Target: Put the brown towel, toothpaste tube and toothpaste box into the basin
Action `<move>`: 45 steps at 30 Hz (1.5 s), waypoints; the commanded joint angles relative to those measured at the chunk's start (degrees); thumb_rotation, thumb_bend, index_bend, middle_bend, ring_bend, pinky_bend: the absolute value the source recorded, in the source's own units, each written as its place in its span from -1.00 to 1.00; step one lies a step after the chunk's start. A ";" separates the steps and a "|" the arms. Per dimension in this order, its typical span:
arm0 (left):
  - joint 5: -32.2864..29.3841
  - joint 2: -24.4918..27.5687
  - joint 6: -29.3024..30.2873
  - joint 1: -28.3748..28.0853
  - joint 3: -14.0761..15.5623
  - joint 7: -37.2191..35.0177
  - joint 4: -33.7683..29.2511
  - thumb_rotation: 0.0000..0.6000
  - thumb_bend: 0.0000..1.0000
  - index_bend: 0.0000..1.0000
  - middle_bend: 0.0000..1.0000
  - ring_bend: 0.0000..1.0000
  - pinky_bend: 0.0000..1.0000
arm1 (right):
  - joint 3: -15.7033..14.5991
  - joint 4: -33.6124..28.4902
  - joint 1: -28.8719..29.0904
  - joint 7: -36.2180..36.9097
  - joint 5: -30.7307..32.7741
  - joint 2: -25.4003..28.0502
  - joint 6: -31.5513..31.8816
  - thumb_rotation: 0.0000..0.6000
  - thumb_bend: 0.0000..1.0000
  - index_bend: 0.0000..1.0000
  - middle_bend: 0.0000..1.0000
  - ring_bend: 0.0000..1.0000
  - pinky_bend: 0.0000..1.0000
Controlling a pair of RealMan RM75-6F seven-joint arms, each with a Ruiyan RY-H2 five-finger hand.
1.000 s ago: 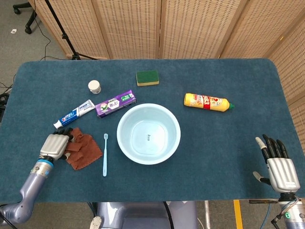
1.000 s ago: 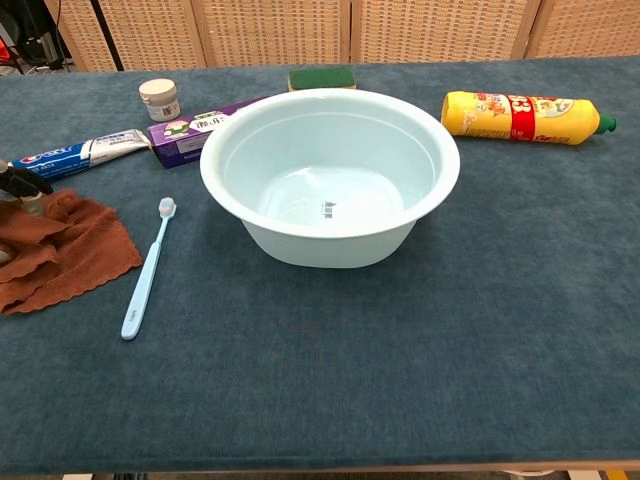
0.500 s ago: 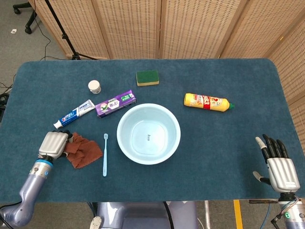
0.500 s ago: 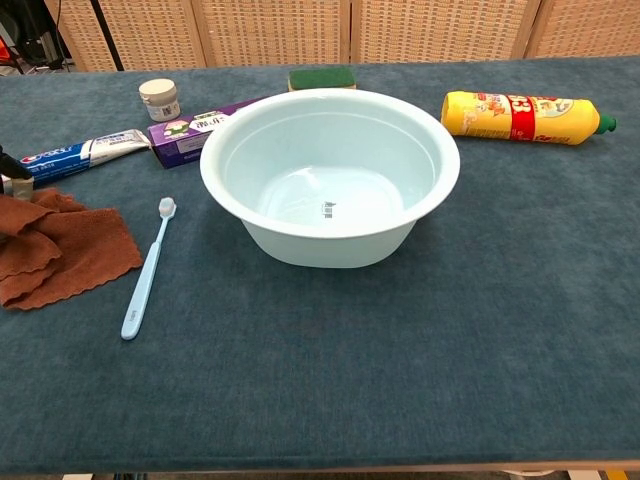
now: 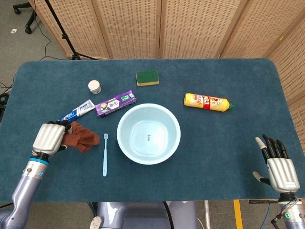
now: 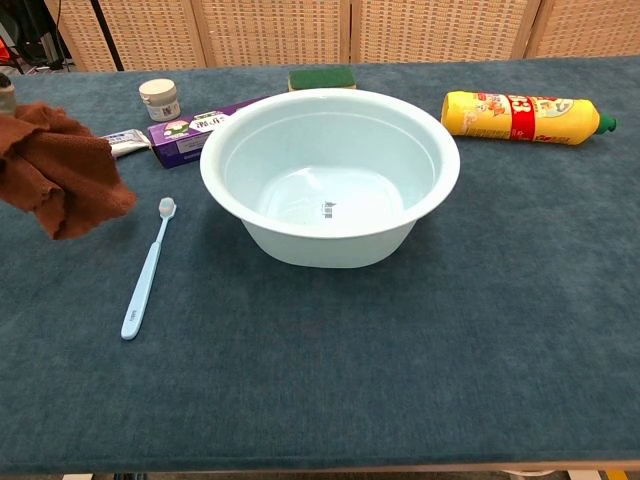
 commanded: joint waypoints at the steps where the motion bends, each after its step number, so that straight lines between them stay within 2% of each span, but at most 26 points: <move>1: 1.08 2.38 2.88 0.34 -2.12 -0.26 -4.05 1.00 -0.16 0.62 -0.12 -0.10 -0.09 | -0.05 -0.05 0.00 -0.11 -0.04 -0.04 -0.04 1.00 -0.80 -1.00 -1.00 -1.00 -1.00; 6: 4.43 1.52 8.86 0.70 -4.93 -0.02 -6.55 1.00 -0.16 0.62 -0.11 -0.04 -0.05 | -0.19 -0.13 0.06 -0.48 -0.08 -0.13 -0.26 1.00 -0.80 -1.00 -1.00 -1.00 -1.00; 12: 4.34 -0.37 9.47 -0.84 -6.21 3.18 -7.39 1.00 -0.16 0.62 -0.11 -0.04 -0.05 | -0.35 -0.24 0.05 -0.41 -0.34 -0.12 -0.29 1.00 -0.80 -1.00 -1.00 -1.00 -1.00; 17: 3.58 -4.34 10.37 -2.83 -7.99 5.46 -6.68 1.00 -0.16 0.63 -0.10 -0.04 -0.05 | -0.27 -0.15 0.12 0.09 -0.19 -0.02 -0.45 1.00 -0.80 -1.00 -1.00 -1.00 -1.00; 18: 3.67 -5.77 10.75 -3.49 -8.54 5.96 -6.29 1.00 -0.16 0.63 -0.10 -0.04 -0.05 | 2.13 1.60 -0.53 2.88 1.32 -3.65 2.95 1.00 -0.80 -1.00 -1.00 -1.00 -1.00; 20: 3.89 -7.46 11.27 -4.24 -9.02 6.81 -5.78 1.00 -0.16 0.63 -0.10 -0.04 -0.05 | 2.55 1.91 -1.12 3.47 -0.95 -3.53 6.29 1.00 -0.80 -1.00 -1.00 -1.00 -1.00; 23: 4.42 -10.77 11.85 -6.02 -9.92 8.85 -4.87 1.00 -0.16 0.63 -0.10 -0.04 -0.05 | 1.79 3.40 -0.35 2.94 -0.44 -4.10 3.53 1.00 -0.80 -1.00 -1.00 -1.00 -1.00; 31: 3.01 -19.69 11.66 -11.13 -12.01 14.25 -0.62 1.00 -0.16 0.63 -0.10 -0.04 -0.05 | 0.21 4.17 -0.68 6.05 0.11 -1.90 1.01 1.00 -0.79 -1.00 -1.00 -1.00 -1.00; 34: 1.39 -25.55 10.73 -14.58 -13.31 16.46 3.60 1.00 -0.16 0.63 -0.10 -0.04 -0.05 | 0.04 3.84 -0.37 7.63 0.70 -0.62 -0.55 1.00 -0.79 -1.00 -1.00 -1.00 -1.00; 39: 2.17 -32.35 10.81 -17.87 -14.13 16.21 8.97 1.00 -0.16 0.63 -0.10 -0.05 -0.05 | -0.26 3.54 -0.03 9.00 0.79 0.34 -1.84 1.00 -0.79 -1.00 -1.00 -1.00 -1.00; 45: 4.04 -37.11 10.84 -20.29 -14.59 14.91 13.03 1.00 -0.16 0.63 -0.10 -0.05 -0.05 | -0.31 3.52 0.05 10.39 0.89 0.88 -2.27 1.00 -0.79 -1.00 -1.00 -1.00 -1.00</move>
